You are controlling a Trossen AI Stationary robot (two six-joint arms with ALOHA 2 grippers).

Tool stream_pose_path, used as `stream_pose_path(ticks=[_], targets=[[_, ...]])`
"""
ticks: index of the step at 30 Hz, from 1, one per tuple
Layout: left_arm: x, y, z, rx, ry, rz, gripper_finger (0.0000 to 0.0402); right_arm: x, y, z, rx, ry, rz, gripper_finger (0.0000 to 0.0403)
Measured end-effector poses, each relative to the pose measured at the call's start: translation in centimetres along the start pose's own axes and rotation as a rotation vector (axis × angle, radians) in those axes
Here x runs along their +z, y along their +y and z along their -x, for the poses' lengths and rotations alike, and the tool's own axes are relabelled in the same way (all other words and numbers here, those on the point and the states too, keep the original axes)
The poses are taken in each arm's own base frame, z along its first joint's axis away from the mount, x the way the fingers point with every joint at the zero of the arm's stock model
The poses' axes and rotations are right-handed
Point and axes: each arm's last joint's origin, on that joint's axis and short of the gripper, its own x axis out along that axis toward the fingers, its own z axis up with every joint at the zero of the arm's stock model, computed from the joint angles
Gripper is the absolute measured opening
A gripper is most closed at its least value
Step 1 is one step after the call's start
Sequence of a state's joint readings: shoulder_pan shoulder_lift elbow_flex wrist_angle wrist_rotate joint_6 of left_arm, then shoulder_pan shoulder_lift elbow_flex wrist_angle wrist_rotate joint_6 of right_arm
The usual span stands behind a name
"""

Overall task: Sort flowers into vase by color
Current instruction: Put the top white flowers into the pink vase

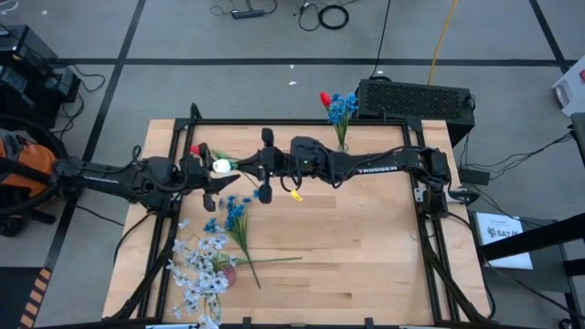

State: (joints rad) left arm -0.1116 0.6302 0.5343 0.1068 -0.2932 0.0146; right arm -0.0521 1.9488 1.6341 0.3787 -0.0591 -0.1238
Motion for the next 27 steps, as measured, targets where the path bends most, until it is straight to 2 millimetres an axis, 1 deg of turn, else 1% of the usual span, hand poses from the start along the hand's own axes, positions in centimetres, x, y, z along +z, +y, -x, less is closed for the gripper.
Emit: stream_pose_path(ticks=[3, 7, 10, 13, 17, 18, 21, 23, 27], targets=[[-0.23, -0.14, -0.44, 0.0, 0.013, -0.002, 0.0129, 0.0, 0.0, 0.0, 0.001, 0.0, 0.0, 0.0004], [0.07, -0.22, -0.74, 0.001, -0.024, 0.007, 0.0129, -0.02, -0.01, 0.0, 0.0, 0.002, 0.0, 0.0004], [0.01, -0.25, -0.84, 0.001, -0.02, 0.008, 0.0125, -0.03, -0.01, 0.0, 0.0, 0.003, 0.0, 0.0004], [0.01, -0.25, -0.84, 0.001, -0.02, 0.015, 0.0097, -0.03, -0.01, 0.0, 0.0, 0.003, -0.008, 0.0004], [0.0, -0.31, -0.83, -0.024, -0.02, 0.015, 0.0023, -0.06, 0.21, -0.01, 0.008, 0.008, -0.01, 0.0004], [0.0, -0.35, -0.82, -0.04, -0.02, 0.014, 0.0014, -0.1, 0.32, -0.01, 0.012, 0.013, -0.016, 0.0004], [-0.06, -0.4, -0.82, -0.054, -0.013, 0.012, 0.0009, -0.13, 0.49, -0.02, 0.011, 0.021, -0.064, 0.0004], [-0.03, -0.36, -0.77, -0.048, -0.015, 0.013, 0.0006, -0.17, 0.23, 0.0, 0.006, 0.023, -0.112, 0.0006], [0.04, -0.25, -0.53, -0.033, -0.017, 0.014, 0.0004, 0.14, -0.34, 0.24, -0.003, 0.026, -0.16, 0.0034]])
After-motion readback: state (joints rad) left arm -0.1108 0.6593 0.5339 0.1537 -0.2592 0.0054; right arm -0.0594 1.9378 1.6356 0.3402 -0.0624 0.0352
